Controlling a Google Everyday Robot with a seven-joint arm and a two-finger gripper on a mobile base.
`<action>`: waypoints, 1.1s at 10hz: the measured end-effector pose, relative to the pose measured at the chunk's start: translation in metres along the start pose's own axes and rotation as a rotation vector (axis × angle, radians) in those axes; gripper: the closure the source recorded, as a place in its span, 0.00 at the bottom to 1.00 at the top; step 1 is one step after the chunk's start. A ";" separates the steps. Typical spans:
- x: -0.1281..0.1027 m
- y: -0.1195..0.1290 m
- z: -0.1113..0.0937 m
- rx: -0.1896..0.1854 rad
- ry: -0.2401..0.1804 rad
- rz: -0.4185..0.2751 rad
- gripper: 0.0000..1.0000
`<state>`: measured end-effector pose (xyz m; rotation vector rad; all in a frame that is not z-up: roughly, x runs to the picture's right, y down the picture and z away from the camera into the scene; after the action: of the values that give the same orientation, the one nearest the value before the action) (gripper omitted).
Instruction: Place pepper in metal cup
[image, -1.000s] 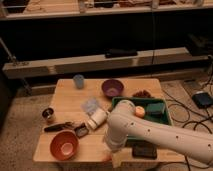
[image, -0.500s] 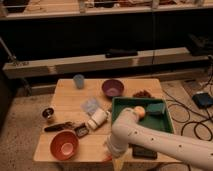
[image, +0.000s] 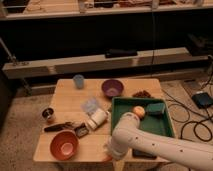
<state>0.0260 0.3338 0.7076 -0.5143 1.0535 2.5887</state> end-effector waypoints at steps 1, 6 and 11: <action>0.000 -0.001 0.004 0.001 -0.005 0.000 0.27; -0.006 -0.003 0.018 -0.004 -0.024 0.016 0.27; -0.010 0.000 0.033 -0.005 -0.022 0.014 0.34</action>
<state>0.0280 0.3561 0.7338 -0.4799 1.0470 2.6039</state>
